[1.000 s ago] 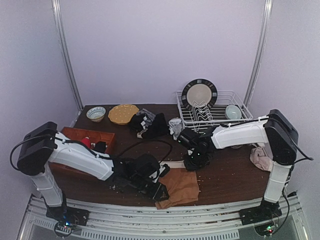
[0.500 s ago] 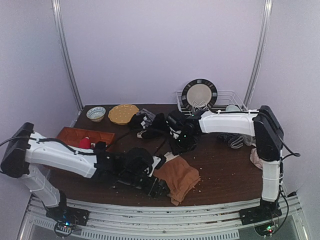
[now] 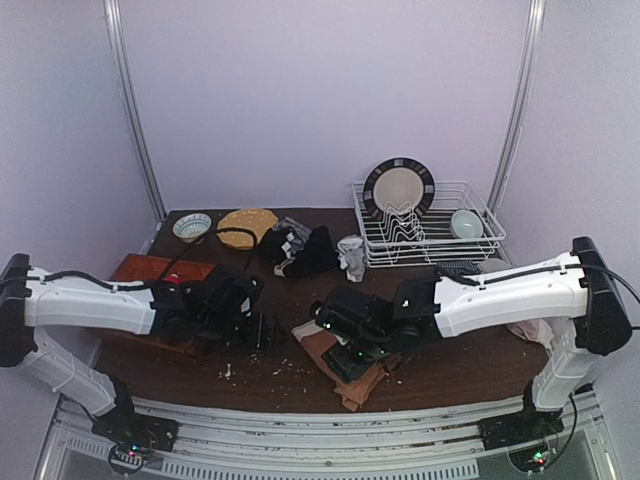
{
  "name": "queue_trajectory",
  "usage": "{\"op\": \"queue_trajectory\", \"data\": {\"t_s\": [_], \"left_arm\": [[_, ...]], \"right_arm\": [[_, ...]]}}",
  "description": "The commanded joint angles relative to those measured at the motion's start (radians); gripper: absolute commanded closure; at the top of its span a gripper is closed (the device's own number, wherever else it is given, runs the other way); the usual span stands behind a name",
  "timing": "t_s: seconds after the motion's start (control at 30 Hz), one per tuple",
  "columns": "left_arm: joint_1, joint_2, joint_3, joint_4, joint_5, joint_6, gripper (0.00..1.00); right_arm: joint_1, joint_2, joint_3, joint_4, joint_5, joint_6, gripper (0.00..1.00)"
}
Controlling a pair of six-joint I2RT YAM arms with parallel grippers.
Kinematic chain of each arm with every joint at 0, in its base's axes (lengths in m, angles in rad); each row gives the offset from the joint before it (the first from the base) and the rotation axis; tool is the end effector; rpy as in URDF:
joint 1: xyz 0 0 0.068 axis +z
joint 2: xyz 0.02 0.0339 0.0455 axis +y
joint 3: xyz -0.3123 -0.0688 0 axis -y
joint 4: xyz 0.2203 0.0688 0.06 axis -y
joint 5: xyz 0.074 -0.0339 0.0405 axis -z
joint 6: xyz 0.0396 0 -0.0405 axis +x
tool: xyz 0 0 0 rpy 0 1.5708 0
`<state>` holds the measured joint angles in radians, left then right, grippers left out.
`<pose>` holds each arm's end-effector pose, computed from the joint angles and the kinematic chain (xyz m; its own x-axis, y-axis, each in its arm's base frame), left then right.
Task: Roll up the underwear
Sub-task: Rotate the underwear at the center of the board, then pick up the underwear from the center of the board.
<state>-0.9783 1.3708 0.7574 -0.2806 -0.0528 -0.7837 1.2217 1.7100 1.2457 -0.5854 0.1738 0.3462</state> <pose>0.1379 -0.2010 0.2533 -0.8801 0.0451 -0.4727 0.2664 0.8709 -0.4130 0.1239 0.3204 0.2798 -0.5831 -0.6248 -0.5192 -0.7423 0.6695 0.0279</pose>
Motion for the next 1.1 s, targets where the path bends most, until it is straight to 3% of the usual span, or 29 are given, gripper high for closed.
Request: {"op": "queue_trajectory", "data": {"t_s": [0.0,0.17,0.33,0.53,0.73,0.93,1.07], "left_arm": [[0.032,0.118,0.077,0.074,0.101,-0.071,0.21],[0.058,0.225,0.08,0.175,0.157,-0.171,0.22],[0.066,0.301,0.088,0.234,0.186,-0.231,0.23],[0.076,0.379,0.113,0.27,0.224,-0.261,0.27],[0.078,0.374,0.1,0.263,0.194,-0.26,0.34],[0.065,0.228,0.028,0.204,0.078,-0.151,0.36],[0.01,0.139,-0.017,0.192,0.004,-0.024,0.31]], "right_arm": [[0.044,0.01,-0.039,0.022,0.13,0.068,0.25],[0.11,0.076,-0.037,-0.012,0.175,0.103,0.2],[0.123,0.159,-0.018,-0.057,0.21,0.136,0.23],[0.128,0.204,-0.035,-0.07,0.188,0.135,0.48],[0.129,0.111,-0.119,0.006,0.081,0.086,0.99],[0.089,-0.045,-0.244,0.127,-0.171,0.053,1.0],[0.046,-0.147,-0.32,0.164,-0.282,0.046,1.0]]}}
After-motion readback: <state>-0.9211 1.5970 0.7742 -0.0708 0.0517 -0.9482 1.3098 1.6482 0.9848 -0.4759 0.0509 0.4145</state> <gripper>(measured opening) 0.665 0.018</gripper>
